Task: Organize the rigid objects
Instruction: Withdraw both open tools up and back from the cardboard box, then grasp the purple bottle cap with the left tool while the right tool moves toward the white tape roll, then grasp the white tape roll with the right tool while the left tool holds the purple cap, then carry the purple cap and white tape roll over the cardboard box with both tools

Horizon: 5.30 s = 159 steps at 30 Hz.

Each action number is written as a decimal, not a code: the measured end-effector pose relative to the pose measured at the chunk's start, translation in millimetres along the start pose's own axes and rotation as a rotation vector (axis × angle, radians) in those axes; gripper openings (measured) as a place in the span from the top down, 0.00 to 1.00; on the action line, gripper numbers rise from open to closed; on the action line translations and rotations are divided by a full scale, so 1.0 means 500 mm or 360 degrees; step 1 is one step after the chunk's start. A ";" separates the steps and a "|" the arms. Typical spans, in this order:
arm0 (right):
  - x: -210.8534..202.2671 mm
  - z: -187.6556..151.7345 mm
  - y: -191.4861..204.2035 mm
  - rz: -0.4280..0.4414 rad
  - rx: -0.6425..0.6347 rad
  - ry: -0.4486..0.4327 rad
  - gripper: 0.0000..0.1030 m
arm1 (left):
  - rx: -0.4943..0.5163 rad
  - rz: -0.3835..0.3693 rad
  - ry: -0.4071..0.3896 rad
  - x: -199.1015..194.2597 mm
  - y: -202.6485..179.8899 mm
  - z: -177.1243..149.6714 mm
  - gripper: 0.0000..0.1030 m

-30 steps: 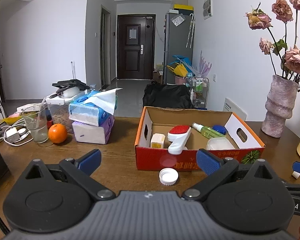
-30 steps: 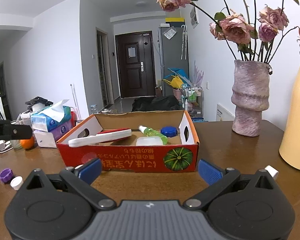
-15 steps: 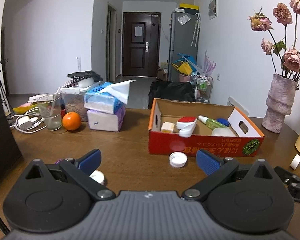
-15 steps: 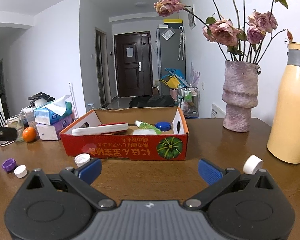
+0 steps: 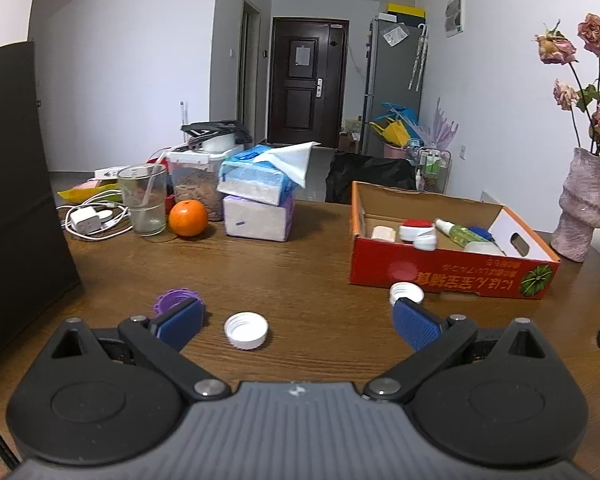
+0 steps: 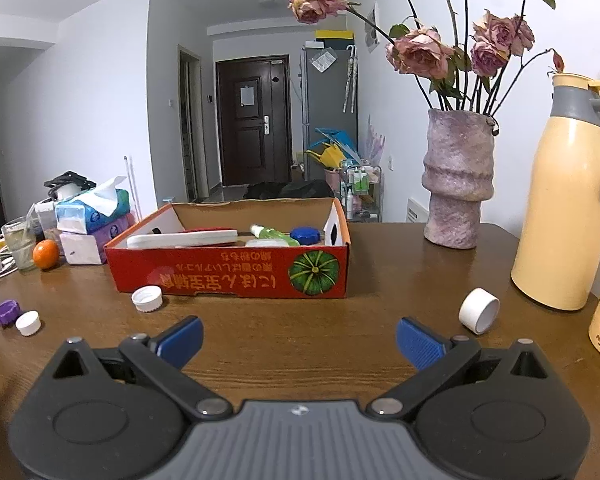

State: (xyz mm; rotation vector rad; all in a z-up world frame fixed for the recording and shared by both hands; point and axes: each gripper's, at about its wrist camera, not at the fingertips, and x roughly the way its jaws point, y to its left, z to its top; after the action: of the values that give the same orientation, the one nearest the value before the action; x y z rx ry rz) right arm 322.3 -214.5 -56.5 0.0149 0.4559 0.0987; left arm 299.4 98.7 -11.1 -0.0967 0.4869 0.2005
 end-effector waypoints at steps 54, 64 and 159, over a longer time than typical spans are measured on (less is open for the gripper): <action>0.065 -0.031 -0.069 -0.0184 0.0210 0.0056 0.00 | -0.0132 0.0192 0.0167 0.225 0.224 -0.004 0.48; 0.061 -0.028 -0.078 -0.0179 0.0249 0.0037 0.00 | -0.0156 0.0117 0.0007 0.132 0.170 -0.001 0.48; 0.117 0.070 0.002 0.0166 0.0123 -0.0188 0.79 | -0.0022 -0.0225 -0.0089 0.098 -0.168 0.040 0.48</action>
State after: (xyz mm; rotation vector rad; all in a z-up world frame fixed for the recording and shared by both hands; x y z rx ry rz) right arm 389.8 -207.6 -50.5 0.1199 0.3405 0.1819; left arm 369.0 27.7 -13.1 -0.1383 0.4215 0.0677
